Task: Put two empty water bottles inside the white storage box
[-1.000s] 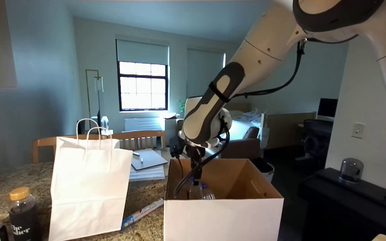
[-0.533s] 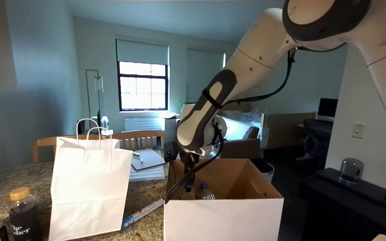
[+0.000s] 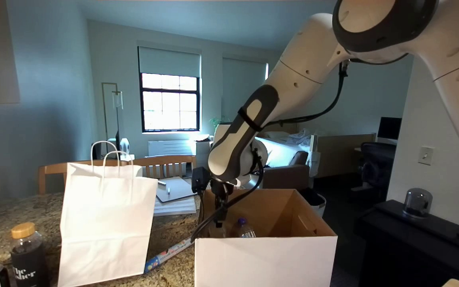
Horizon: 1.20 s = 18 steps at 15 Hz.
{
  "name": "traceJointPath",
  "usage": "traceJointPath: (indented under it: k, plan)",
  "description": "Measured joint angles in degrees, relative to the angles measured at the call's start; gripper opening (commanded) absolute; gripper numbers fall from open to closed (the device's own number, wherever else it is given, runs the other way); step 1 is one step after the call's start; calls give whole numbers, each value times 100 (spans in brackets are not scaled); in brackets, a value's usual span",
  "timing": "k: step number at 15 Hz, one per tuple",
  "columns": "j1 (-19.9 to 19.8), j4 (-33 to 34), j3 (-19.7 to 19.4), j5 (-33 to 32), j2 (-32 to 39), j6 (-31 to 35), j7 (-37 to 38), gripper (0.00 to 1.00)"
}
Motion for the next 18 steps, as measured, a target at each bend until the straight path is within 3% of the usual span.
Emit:
traceJointPath:
  k: [4,12,18]
  plan:
    - [0,0,0,54,124,22,0,99]
    - [12,-4,-79,74,133,225,0,100]
    - [-76,-172,-144,157,-493,442,-213,100]
